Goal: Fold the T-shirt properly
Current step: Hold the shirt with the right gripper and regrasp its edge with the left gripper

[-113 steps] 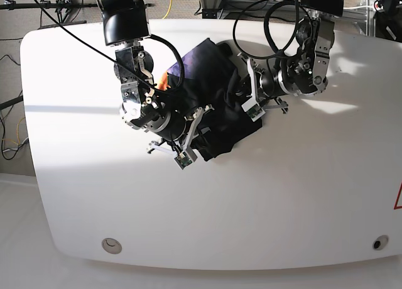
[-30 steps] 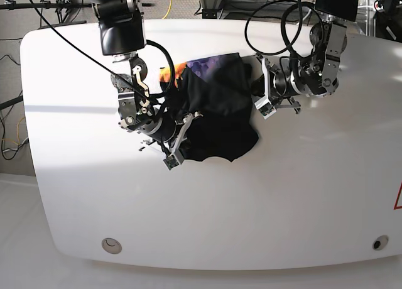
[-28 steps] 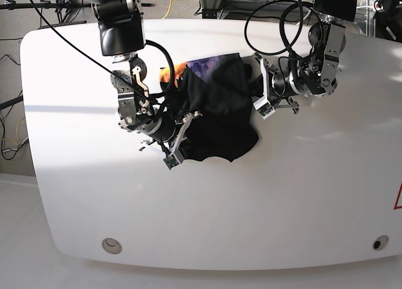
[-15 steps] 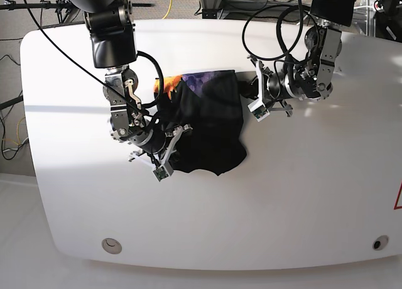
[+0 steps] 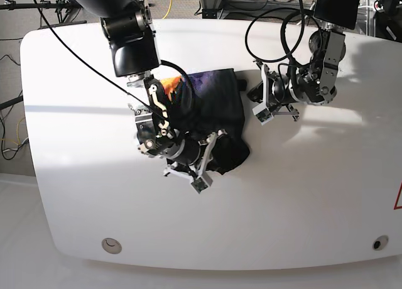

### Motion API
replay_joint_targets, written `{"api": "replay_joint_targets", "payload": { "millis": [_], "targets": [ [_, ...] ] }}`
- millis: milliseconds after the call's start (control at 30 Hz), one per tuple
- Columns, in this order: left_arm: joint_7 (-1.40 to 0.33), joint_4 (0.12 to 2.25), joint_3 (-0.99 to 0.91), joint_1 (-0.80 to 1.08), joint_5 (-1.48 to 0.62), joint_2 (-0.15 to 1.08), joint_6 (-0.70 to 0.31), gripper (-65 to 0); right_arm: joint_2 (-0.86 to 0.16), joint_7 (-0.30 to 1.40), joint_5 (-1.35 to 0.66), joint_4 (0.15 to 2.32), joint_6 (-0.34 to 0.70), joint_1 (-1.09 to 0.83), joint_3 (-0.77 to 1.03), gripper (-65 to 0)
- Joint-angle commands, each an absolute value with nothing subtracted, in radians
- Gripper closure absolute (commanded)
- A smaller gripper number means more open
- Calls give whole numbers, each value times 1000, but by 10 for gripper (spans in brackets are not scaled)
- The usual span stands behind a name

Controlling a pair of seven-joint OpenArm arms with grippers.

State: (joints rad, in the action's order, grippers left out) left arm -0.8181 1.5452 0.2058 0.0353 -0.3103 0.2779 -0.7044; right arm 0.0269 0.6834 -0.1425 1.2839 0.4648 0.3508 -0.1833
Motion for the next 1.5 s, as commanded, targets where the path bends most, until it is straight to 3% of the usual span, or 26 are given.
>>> {"api": "replay_joint_targets", "payload": {
  "millis": [0,767,1100,1467],
  "targets": [
    [-834,1559,202,18,-291,288,-698,0,38,718,-157,1365,468,370,-181,0],
    [-816,1646,158,8,-286,287,-698,0,-115,772,-143,1740,458,161,-170,0],
    [-851,1781,102,30,-274,278,-698,-4,-146,791,-140,1773,456,157,-176,0],
    [-870,1771,161,42,-270,225,-698,-5,-121,775,-134,1661,452,171,-181,0]
  ]
}}
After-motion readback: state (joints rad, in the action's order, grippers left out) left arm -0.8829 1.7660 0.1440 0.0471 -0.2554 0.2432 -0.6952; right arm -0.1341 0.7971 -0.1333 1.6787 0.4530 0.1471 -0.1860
